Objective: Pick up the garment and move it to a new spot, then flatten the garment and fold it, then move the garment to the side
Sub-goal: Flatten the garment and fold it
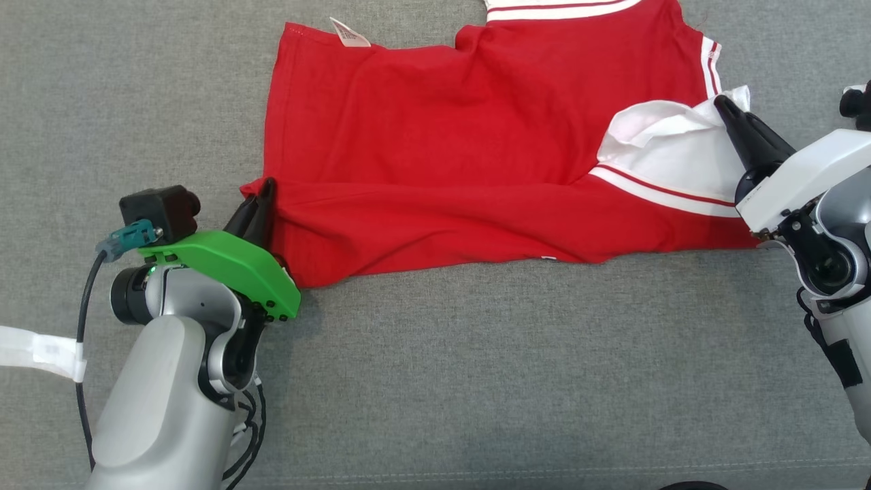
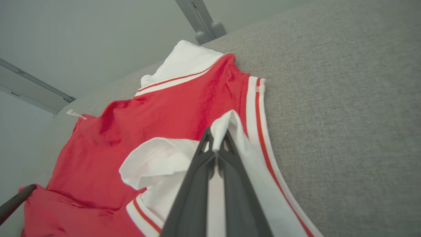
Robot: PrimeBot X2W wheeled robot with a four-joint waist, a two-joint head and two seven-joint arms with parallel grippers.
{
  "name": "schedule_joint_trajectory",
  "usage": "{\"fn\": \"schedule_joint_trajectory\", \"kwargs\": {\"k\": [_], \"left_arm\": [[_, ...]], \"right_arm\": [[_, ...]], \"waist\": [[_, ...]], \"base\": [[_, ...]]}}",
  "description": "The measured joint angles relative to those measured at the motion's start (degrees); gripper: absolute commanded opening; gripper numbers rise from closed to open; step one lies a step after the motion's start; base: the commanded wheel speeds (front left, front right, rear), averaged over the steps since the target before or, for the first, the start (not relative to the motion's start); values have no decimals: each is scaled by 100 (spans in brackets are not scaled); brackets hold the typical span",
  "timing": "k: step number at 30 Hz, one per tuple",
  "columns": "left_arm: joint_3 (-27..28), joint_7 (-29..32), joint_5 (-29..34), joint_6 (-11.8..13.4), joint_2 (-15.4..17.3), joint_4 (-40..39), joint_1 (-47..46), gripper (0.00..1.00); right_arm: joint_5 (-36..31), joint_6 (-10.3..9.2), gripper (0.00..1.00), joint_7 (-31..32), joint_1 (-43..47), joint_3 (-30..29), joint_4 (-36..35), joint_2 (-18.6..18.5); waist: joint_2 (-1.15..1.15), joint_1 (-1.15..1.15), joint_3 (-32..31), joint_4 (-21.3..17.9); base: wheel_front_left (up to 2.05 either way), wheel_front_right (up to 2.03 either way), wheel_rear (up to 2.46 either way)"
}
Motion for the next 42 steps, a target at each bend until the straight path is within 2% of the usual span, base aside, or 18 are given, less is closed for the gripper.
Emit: {"fn": "schedule_joint_trajectory", "kwargs": {"k": [5,8,13,16,20,22,32,33,34,35,36,37,42], "left_arm": [[-93,-132,102,-123,57,527,-187,100],[-111,-160,73,-260,134,465,-148,100],[-141,151,-73,-299,375,-554,611,100],[-169,539,-186,-196,554,-1192,1159,100],[-96,775,-255,24,705,-1478,1437,100],[-73,783,-289,58,697,-1457,1435,100],[-107,893,-414,-86,653,-800,1008,100],[-122,928,-433,-137,651,-747,967,92],[-131,938,-476,-183,653,-713,948,35],[-133,947,-520,-237,651,-672,932,0],[-127,980,-576,-287,651,-630,906,0],[-123,1001,-648,-328,653,-591,886,0],[-140,1198,-788,-461,725,-593,900,0]], "right_arm": [[-230,0,100,-107,13,76,-21,-10],[-472,0,100,-114,204,196,-364,-218],[-982,1,100,257,843,222,-1191,-780],[-1220,0,100,719,1300,176,-1582,-1026],[-1373,0,100,1100,1612,-24,-1797,-1017],[-1462,0,100,1201,1639,-86,-1804,-933],[-1739,1,100,1648,1490,-44,-1328,-638],[-1738,1,100,1667,1452,-49,-1257,-620],[-1733,1,100,1696,1419,-29,-1215,-602],[-1673,0,100,1715,1386,-2,-1166,-587],[-1591,0,5,1749,1358,21,-1123,-581],[-1500,0,0,1761,1334,21,-1088,-576],[-1143,5,0,1925,1275,45,-1043,-655]], "waist": [[0,0,-141,-40],[0,0,-256,-96],[0,0,-424,-244],[0,0,-397,-330],[0,0,-233,-368],[0,0,-136,-358],[0,0,83,-226],[0,0,81,-221],[0,0,76,-218],[0,0,70,-213],[0,0,61,-208],[0,0,48,-204],[0,0,-78,-193]], "base": [[0,0,0],[0,0,0],[0,0,0],[0,0,0],[0,0,0],[0,0,0],[0,0,0],[0,0,0],[0,0,0],[0,0,0],[0,0,0],[0,0,0],[0,0,0]]}}
